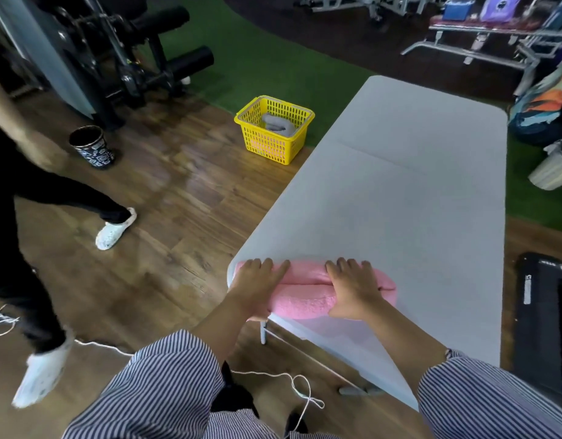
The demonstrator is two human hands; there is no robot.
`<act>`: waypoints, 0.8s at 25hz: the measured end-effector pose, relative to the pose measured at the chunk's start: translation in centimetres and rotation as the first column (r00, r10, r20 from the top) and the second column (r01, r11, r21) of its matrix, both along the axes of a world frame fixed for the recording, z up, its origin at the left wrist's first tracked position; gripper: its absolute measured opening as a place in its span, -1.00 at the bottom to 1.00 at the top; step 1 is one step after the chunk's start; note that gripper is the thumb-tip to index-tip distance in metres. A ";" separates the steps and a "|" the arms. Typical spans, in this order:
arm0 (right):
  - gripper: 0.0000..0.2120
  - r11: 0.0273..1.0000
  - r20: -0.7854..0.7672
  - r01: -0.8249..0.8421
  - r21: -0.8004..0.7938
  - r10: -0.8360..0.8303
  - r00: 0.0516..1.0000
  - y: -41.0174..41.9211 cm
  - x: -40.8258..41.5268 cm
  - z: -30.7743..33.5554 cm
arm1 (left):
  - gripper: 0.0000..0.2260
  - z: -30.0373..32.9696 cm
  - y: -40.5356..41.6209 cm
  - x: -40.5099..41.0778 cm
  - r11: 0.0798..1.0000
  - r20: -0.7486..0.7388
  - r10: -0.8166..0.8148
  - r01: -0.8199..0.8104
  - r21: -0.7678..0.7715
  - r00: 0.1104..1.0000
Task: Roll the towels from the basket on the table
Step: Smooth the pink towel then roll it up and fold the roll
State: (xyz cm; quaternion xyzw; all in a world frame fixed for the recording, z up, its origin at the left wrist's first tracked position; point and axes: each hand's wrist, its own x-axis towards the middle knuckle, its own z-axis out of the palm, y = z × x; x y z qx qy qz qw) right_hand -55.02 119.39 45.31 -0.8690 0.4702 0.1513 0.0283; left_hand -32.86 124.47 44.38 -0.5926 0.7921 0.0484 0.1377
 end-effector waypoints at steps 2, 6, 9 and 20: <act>-0.27 1.000 0.029 -0.007 0.007 0.007 1.000 -0.9 2.1 -0.5 | -0.05 -0.4 -0.6 2.4 1.000 0.012 0.011 -0.011 -0.009 1.000; -0.28 0.997 0.051 0.000 0.071 -0.003 0.999 -4.3 6.9 -0.6 | -0.16 -0.9 -3.0 7.4 0.999 -0.005 0.011 -0.011 -0.039 1.000; -0.35 1.000 0.052 0.005 0.013 -0.005 0.999 -7.4 12.2 -0.2 | -0.21 -0.4 -6.3 12.6 0.996 -0.010 -0.005 0.004 -0.093 1.000; -0.13 1.000 0.092 0.030 0.001 -0.030 0.995 -17.0 33.5 -0.2 | -0.11 0.5 -17.3 35.2 0.994 0.021 -0.023 0.025 -0.105 1.000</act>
